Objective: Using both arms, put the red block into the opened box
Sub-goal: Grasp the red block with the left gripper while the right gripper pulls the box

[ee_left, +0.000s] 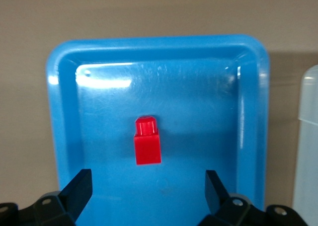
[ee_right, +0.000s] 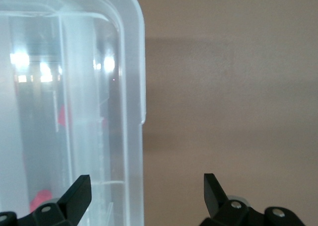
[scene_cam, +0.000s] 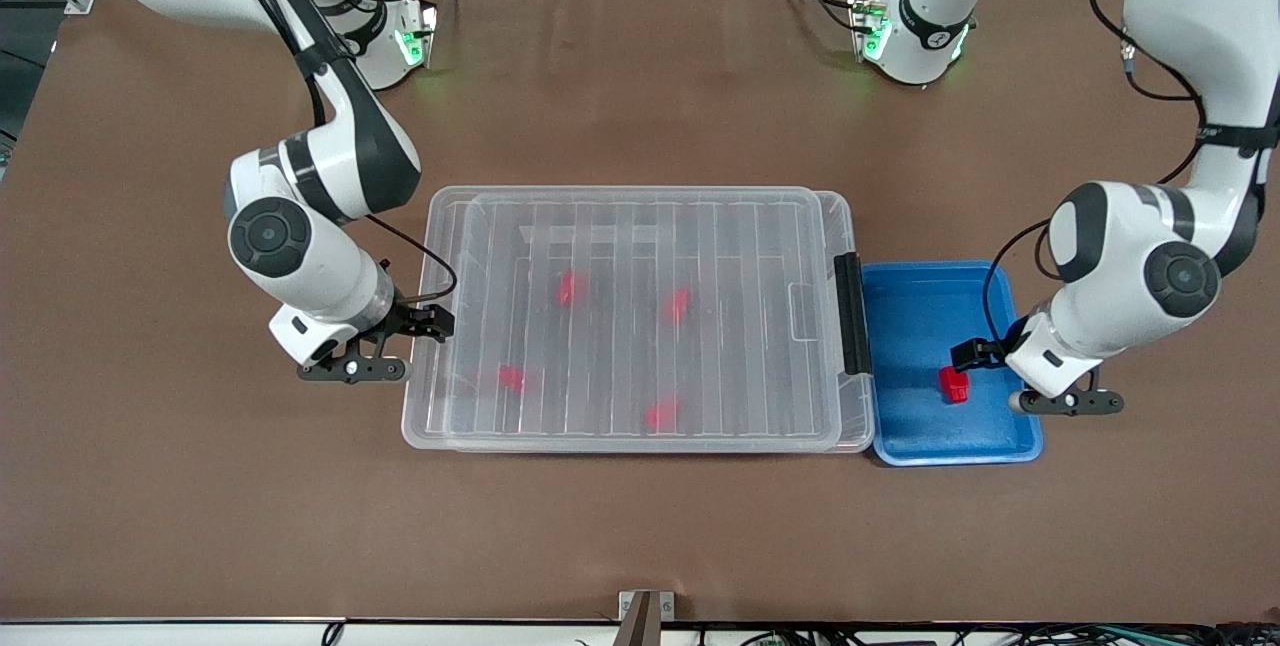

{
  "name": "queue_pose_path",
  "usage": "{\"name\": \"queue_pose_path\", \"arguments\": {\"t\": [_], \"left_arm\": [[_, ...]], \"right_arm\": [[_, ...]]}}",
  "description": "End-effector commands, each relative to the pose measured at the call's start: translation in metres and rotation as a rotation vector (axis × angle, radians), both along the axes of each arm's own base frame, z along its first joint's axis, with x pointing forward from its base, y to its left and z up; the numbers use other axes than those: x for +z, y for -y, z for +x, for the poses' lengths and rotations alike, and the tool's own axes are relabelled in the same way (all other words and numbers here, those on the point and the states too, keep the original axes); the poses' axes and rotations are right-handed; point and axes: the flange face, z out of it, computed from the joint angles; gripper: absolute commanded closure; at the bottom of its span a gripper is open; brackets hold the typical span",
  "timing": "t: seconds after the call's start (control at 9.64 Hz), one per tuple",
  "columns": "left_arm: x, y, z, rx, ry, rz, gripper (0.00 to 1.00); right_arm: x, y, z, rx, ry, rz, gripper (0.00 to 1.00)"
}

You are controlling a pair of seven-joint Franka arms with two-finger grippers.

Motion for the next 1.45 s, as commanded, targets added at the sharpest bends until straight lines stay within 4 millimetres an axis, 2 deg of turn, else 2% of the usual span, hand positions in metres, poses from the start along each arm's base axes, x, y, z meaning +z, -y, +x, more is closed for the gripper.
{"name": "queue_pose_path", "arguments": {"t": [0.0, 0.21, 0.31, 0.52, 0.73, 0.83, 1.04, 1.14, 1.24, 1.35], "left_arm": [[-0.045, -0.002, -0.002, 0.013, -0.029, -0.014, 0.05], [-0.063, -0.003, 0.000, 0.017, -0.016, -0.025, 0.19], [-0.075, -0.004, 0.000, 0.019, -0.012, -0.033, 0.25], [-0.095, -0.004, 0.002, 0.025, -0.002, -0.045, 0.33], [-0.100, -0.001, 0.001, 0.023, -0.008, -0.047, 0.41], [-0.102, -0.002, 0.001, 0.022, -0.011, -0.046, 0.52], [-0.102, -0.002, 0.001, 0.019, -0.010, -0.046, 0.88], [-0.099, -0.001, 0.003, 0.012, -0.005, -0.041, 1.00], [-0.090, 0.000, 0.007, -0.017, 0.010, -0.019, 1.00], [-0.072, -0.003, 0.010, -0.036, 0.035, 0.013, 1.00]], "right_arm": [[-0.001, 0.002, 0.001, 0.006, 0.024, -0.039, 0.00], [-0.005, 0.004, 0.002, 0.033, 0.035, -0.081, 0.00], [-0.014, 0.005, 0.003, 0.050, 0.031, -0.108, 0.00], [-0.016, 0.010, 0.003, 0.061, 0.027, -0.117, 0.00], [-0.019, 0.014, 0.002, 0.061, 0.017, -0.122, 0.00], [-0.019, 0.018, 0.003, 0.079, 0.013, -0.123, 0.00], [-0.014, 0.035, 0.006, 0.107, -0.004, -0.131, 0.00], [-0.013, 0.043, 0.007, 0.121, -0.011, -0.134, 0.00], [-0.010, 0.051, 0.008, 0.128, -0.019, -0.137, 0.00], [-0.007, 0.059, 0.009, 0.145, -0.023, -0.139, 0.00]]}}
